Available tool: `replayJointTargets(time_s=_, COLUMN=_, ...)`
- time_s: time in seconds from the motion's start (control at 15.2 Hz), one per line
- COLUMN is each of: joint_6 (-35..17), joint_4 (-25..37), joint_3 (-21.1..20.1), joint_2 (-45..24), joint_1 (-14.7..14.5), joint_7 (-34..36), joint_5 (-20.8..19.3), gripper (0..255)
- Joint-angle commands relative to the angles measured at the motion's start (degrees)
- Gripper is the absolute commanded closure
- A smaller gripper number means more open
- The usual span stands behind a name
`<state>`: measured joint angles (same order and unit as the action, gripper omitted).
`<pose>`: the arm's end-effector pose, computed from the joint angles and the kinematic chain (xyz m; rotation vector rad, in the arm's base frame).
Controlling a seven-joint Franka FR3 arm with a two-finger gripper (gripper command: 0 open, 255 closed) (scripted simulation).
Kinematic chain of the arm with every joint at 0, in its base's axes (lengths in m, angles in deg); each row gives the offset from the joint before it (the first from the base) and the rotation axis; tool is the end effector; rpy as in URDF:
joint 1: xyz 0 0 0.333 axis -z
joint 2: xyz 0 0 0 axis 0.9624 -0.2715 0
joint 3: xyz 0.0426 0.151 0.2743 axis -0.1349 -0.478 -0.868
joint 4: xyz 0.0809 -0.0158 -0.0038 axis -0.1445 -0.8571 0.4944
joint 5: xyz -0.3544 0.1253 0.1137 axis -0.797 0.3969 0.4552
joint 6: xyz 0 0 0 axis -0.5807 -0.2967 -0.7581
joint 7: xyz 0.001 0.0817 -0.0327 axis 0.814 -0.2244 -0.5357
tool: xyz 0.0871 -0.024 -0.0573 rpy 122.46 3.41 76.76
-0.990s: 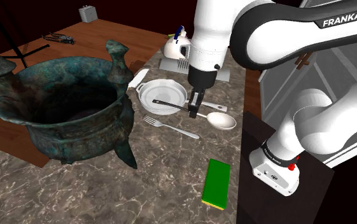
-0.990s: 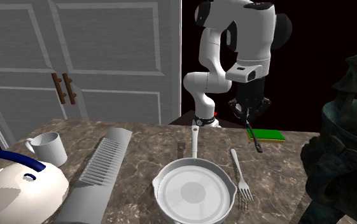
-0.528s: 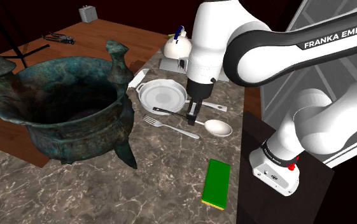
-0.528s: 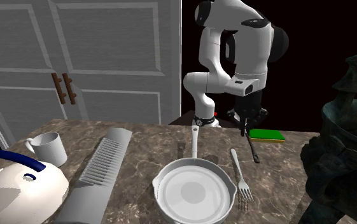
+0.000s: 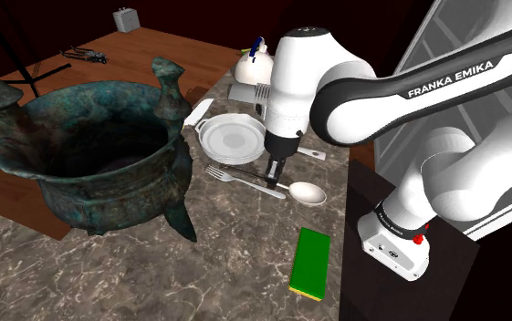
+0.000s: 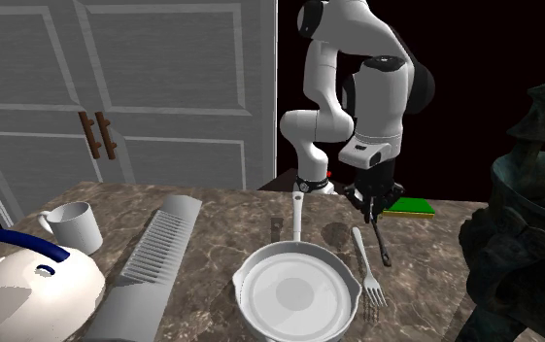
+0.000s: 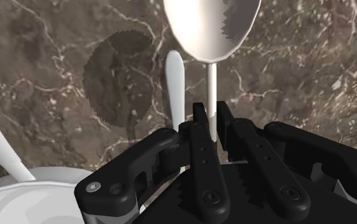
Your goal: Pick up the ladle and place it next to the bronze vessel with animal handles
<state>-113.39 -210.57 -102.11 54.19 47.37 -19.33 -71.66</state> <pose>0.2784 0.2830 0.3894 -2.9368 -0.8076 0.0814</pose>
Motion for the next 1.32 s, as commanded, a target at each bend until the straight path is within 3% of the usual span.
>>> replayJointTargets(time_s=0.0, joint_6=-1.8, joint_4=-1.0, joint_3=-0.3, joint_2=-0.7, joint_1=-0.1, joint_7=-0.1, joint_5=0.3, gripper=255)
replayJointTargets(time_s=0.4, joint_6=-7.1, joint_4=-3.2, joint_3=-1.0, joint_2=-3.9, joint_1=-0.2, joint_7=-0.5, joint_5=0.7, gripper=255)
replayJointTargets(time_s=0.92, joint_6=-7.1, joint_4=-3.2, joint_3=-1.0, joint_2=-3.8, joint_1=-0.2, joint_7=-0.5, joint_5=0.7, gripper=255)
replayJointTargets(time_s=0.99, joint_6=-7.1, joint_4=-3.2, joint_3=-1.0, joint_2=-3.8, joint_1=-0.2, joint_7=-0.5, joint_5=0.7, gripper=0)
replayJointTargets(time_s=1.25, joint_6=-7.1, joint_4=-3.2, joint_3=-1.0, joint_2=-3.8, joint_1=-0.2, joint_7=-0.5, joint_5=0.7, gripper=0)
